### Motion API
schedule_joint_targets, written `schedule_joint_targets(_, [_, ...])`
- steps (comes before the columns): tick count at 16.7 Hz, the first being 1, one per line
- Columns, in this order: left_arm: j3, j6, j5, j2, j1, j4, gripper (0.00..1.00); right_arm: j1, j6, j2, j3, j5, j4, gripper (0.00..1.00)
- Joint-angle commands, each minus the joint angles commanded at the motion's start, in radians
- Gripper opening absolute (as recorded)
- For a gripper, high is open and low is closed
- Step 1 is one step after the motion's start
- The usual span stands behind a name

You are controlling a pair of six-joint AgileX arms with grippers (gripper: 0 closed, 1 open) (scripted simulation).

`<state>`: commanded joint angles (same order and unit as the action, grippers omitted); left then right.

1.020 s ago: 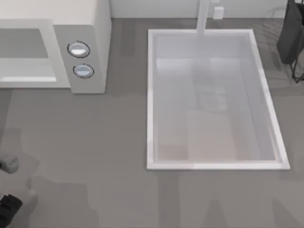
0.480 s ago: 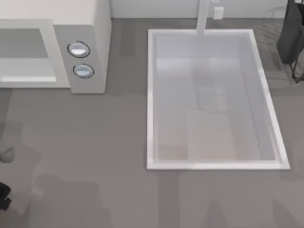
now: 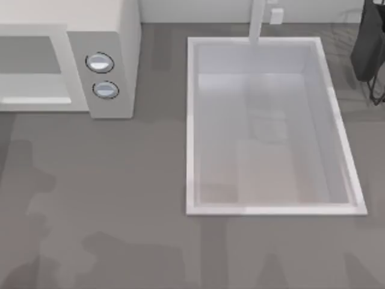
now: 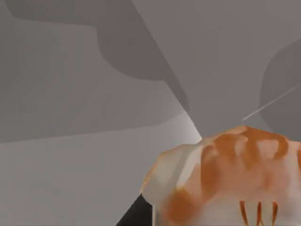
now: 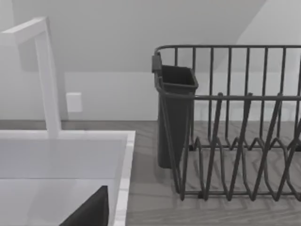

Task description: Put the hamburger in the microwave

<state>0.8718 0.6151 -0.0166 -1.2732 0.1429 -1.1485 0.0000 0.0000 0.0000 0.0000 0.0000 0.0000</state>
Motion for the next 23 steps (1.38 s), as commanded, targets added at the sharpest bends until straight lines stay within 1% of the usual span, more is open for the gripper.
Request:
schedule_joint_targets(6, [0.001, -0.001, -0.001, -0.007, 0.002, 0.010, 0.00, 0.000, 0.000, 0.000, 0.000, 0.000, 0.000, 1.00])
schedule_joint_targets(8, [0.010, -0.015, -0.007, -0.030, 0.005, 0.061, 0.00, 0.000, 0.000, 0.000, 0.000, 0.000, 0.000, 1.00])
schedule_joint_targets(11, [0.028, -0.052, -0.024, -0.102, 0.008, 0.214, 0.00, 0.000, 0.000, 0.000, 0.000, 0.000, 0.000, 1.00])
schedule_joint_targets(15, [0.038, -0.130, -0.058, -0.258, 0.012, 0.550, 0.00, 0.000, 0.000, 0.000, 0.000, 0.000, 0.000, 1.00])
schedule_joint_targets(23, [0.005, -0.346, -0.134, -0.601, 0.024, 1.414, 0.00, 0.000, 0.000, 0.000, 0.000, 0.000, 0.000, 1.00])
